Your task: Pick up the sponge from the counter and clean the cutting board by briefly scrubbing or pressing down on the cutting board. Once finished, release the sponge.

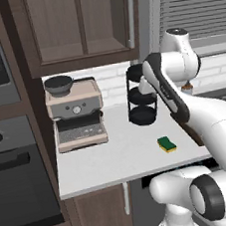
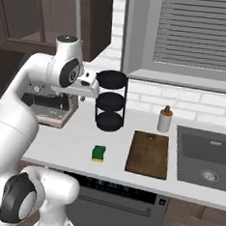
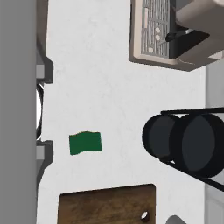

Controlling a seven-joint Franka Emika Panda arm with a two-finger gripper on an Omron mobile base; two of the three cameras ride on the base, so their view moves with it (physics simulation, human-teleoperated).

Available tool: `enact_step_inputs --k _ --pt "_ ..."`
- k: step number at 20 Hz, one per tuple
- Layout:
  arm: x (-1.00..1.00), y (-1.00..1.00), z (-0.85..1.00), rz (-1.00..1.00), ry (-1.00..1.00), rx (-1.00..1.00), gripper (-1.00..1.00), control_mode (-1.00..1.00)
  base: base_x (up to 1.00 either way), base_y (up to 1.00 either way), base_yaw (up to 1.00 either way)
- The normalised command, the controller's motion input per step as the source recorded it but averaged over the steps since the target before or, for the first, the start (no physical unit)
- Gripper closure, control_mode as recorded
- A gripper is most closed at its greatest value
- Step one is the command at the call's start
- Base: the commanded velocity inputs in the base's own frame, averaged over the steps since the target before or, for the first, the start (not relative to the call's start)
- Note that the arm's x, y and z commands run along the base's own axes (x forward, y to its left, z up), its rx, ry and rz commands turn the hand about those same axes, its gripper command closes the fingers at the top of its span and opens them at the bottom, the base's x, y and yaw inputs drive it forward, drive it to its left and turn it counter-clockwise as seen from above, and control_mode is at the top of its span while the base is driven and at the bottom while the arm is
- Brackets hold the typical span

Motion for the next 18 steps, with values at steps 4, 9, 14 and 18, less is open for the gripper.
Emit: enact_step_inputs --k 4,9,14,18 --pt "0.00 -0.19 -0.14 0.00 0.00 0.00 -1.00 -1.00 0.00 0.00 0.00" --pt "0.28 -0.37 -0.68 0.00 0.02 -0.11 -1.00 -1.00 0.00 0.00 0.00" --pt "0.06 -0.09 -1.00 0.01 0.03 0.00 -1.00 -1.00 0.00 0.00 0.00" --pt "-0.06 -0.02 -0.92 0.09 0.10 0.00 -1.00 -1.00 0.00 0.00 0.00"
